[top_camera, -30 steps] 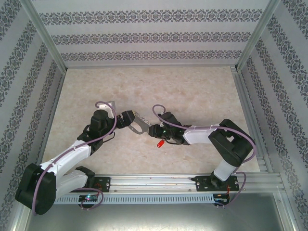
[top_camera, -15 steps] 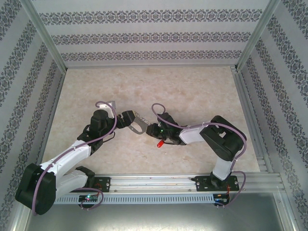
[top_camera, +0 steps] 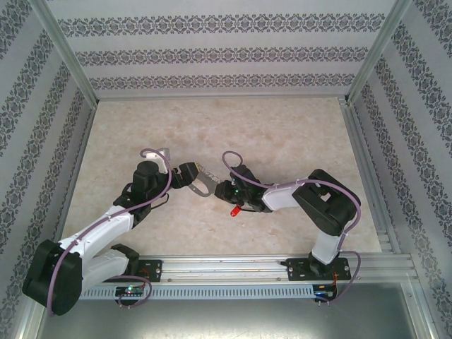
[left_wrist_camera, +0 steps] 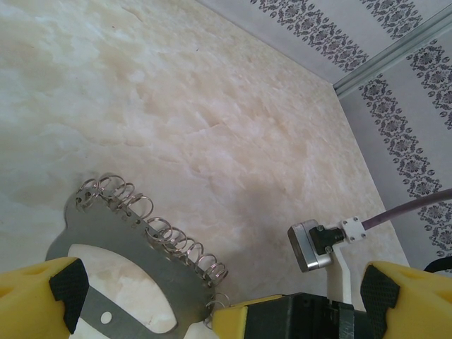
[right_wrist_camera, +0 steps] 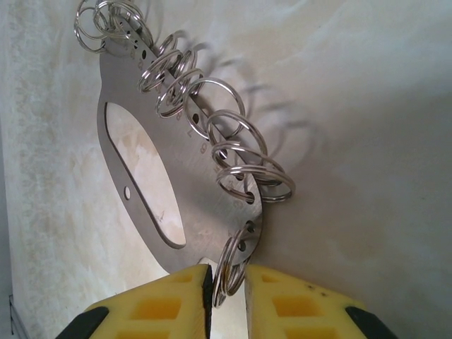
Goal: Put the keys on the keyring
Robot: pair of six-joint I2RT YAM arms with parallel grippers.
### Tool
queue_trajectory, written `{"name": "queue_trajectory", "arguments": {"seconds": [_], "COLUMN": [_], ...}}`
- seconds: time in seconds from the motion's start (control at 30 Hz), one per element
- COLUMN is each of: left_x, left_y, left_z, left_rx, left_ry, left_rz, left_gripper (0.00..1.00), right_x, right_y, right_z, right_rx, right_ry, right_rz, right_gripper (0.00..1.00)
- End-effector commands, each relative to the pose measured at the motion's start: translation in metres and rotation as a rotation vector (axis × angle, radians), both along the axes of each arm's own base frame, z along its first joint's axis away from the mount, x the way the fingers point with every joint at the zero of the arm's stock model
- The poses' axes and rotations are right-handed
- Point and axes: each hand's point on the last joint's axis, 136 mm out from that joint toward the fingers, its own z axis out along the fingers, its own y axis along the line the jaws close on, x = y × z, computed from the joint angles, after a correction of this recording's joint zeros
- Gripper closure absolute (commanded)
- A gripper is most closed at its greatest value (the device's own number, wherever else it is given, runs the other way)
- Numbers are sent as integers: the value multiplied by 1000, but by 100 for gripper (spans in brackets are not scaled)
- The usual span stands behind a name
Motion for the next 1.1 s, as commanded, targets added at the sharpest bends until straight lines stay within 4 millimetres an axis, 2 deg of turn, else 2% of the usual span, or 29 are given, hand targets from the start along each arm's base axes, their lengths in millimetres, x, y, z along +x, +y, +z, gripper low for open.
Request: {"name": "queue_trajectory", "arguments": {"seconds": [0.0,0.1,0.33,0.5,0.63,0.73,0.87,1.0,1.07], "left_x": [6,6,8,9,10,12,14,18,19], "left_y": [-5,-5,-7,-8,-9,-9,-12,-14,-16], "left_z": [22,22,23,23,24,28,41,52,59], "left_rx": [-20,-20,-24,-25,-24,-13,-6,-16,-20], "left_ry": [-77,-80,-83,-83,-78,-71,-94,-97,-109], "left_rz": [-20,-22,-27,-29,-33,-33,-46,-48,-56], "left_gripper": [0,0,0,0,0,0,0,0,0], "right_x": [2,1,4,6,7,9,13,12,17], "right_y": [-6,-10,-11,-11,-11,-13,-15,-16,-22], "right_z": [-8,-9,-4,-3,6,27,75,124,140], "right_rx": [-62,-82,-94,-113,-139,-187,-251,-227,-199], "right_ry": [14,17,-6,-21,-69,-174,-416,-635,-695], "right_rz": [-37,-46,-45,-29,17,106,266,421,435], "right_gripper": [83,87,89,100,100,100,100,100,100]}}
